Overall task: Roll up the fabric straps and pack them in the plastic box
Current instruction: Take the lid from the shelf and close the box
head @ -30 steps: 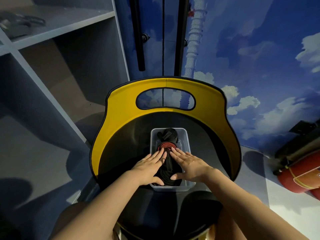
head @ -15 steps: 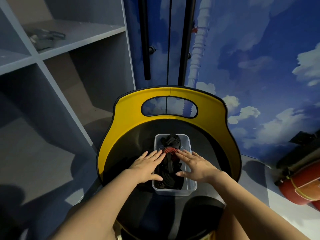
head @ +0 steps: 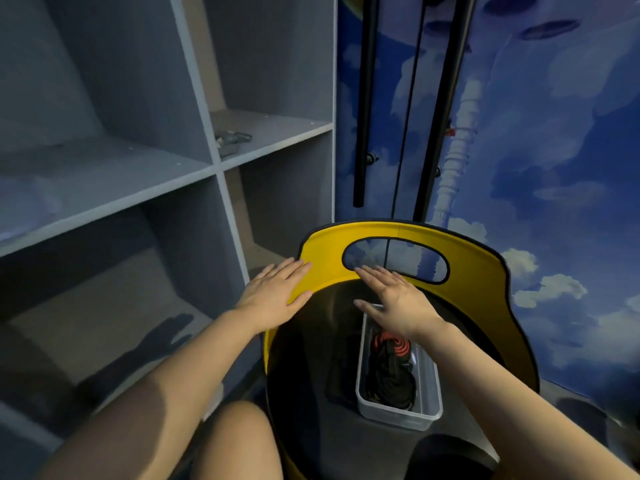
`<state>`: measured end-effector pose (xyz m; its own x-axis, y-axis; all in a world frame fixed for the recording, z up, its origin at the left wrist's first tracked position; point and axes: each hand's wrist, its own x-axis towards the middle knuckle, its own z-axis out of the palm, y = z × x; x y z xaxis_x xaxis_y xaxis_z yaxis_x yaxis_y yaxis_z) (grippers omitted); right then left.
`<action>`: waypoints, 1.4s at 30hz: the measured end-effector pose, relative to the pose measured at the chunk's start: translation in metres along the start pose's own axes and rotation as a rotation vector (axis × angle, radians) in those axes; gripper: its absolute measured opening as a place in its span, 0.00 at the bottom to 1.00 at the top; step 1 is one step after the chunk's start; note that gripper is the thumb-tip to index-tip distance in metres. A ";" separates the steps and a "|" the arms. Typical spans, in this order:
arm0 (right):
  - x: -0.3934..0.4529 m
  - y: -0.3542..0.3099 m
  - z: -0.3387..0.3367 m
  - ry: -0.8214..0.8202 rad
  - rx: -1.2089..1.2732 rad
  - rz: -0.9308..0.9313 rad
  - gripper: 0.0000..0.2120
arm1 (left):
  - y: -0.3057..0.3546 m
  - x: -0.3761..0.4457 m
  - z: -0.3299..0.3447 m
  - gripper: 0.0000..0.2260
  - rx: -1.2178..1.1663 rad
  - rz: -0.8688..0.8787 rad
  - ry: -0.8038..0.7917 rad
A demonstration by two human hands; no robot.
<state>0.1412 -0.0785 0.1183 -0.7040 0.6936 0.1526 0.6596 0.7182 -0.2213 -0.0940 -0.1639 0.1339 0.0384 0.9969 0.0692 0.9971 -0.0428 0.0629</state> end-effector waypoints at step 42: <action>0.181 -0.372 -0.037 0.157 -0.024 -0.597 0.12 | -0.197 -0.225 -0.173 0.14 0.231 -0.581 0.266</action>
<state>-0.2221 -0.2182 0.2636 -0.9076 0.1700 0.3840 0.1708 0.9848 -0.0322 -0.3102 -0.3914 0.2783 -0.4954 0.8025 0.3327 0.8407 0.5393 -0.0489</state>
